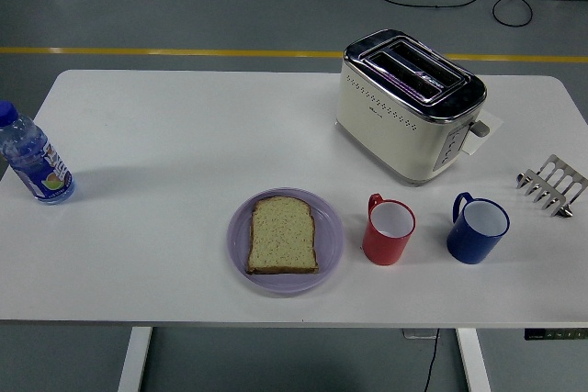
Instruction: Pick up the cup,pour liquid into bread,place the cup on the desk
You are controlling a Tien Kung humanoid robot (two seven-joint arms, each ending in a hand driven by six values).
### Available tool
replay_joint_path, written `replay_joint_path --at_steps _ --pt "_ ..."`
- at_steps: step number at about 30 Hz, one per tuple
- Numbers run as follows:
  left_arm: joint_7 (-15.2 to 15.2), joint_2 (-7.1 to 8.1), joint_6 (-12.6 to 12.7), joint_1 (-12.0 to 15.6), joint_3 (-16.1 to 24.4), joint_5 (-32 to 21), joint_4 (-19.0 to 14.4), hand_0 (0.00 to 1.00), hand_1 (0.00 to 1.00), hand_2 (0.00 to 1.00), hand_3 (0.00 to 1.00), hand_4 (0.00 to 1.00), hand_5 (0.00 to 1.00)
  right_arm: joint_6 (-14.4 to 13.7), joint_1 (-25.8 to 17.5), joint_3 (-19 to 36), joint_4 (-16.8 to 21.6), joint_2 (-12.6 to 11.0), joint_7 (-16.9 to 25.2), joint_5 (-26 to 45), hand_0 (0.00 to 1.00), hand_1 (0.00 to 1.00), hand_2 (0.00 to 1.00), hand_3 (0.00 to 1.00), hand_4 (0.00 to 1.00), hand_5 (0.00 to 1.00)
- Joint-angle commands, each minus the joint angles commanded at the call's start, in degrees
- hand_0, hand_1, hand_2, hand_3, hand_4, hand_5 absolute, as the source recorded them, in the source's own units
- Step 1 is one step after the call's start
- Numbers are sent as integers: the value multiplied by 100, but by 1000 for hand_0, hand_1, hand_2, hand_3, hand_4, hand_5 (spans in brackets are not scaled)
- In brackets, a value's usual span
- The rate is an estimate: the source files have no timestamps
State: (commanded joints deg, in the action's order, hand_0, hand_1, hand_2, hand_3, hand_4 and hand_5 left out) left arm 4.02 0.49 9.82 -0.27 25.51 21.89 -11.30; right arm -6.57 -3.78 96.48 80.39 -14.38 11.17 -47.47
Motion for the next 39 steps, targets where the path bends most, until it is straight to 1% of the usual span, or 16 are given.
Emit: replay_joint_path --at_steps 3,6,7,10,12,13,16,20,23,27,31,35,39 --pt "-3 1 0 -2 -8 8 1 645 650 639 531 295 764 -57 -121 -69 -38 -9 90 -447 933 876 951 998 975 262" --pt "-5 0 -1 2 -22 -2 5 645 650 639 531 295 764 -191 -280 -237 -130 6 288 -1192 933 876 951 998 975 262" --pt "-6 -1 -1 4 -25 -3 5 645 650 639 531 294 764 -225 -306 -282 -154 13 333 -1375 937 881 957 998 978 247" --pt "-12 -3 -2 12 -49 -11 9 645 650 639 531 294 764 -352 -394 -497 -263 37 500 -1629 937 881 957 998 978 247" --pt "-14 -4 -3 17 -57 -14 11 645 650 639 531 294 764 -396 -424 -578 -289 49 558 -1667 937 881 957 998 978 247" --pt "-15 -4 -3 22 -62 -14 13 645 650 638 531 293 763 -450 -452 -666 -303 69 633 -1682 938 884 957 998 982 231" --pt "-18 -2 -5 35 -76 -20 15 645 650 638 531 293 763 -571 -507 -874 -315 106 782 -1690 938 884 957 998 982 231" --pt "-20 6 -4 43 -90 -17 15 645 650 638 531 294 765 -614 -563 -1094 -313 130 860 -1700 935 881 955 998 983 233" --pt "-21 10 -5 43 -94 -11 15 645 650 638 531 294 765 -626 -598 -1179 -286 146 898 -1679 935 881 955 998 983 233" --pt "-17 19 -5 36 -83 2 9 645 650 638 531 294 764 -708 -645 -1286 -250 204 973 -1673 939 880 958 998 980 232" --pt "-16 22 -6 19 -83 7 5 645 650 638 531 294 764 -787 -687 -1377 -283 258 1024 -1832 947 881 957 998 979 230" --pt "-19 22 -6 11 -85 6 5 645 651 638 531 294 763 -848 -702 -1465 -374 310 1081 -1981 947 881 957 998 979 230" --pt "-27 19 -9 5 -119 -2 8 645 650 637 531 294 763 -895 -649 -1587 -594 358 1134 -2077 947 882 957 998 978 225"
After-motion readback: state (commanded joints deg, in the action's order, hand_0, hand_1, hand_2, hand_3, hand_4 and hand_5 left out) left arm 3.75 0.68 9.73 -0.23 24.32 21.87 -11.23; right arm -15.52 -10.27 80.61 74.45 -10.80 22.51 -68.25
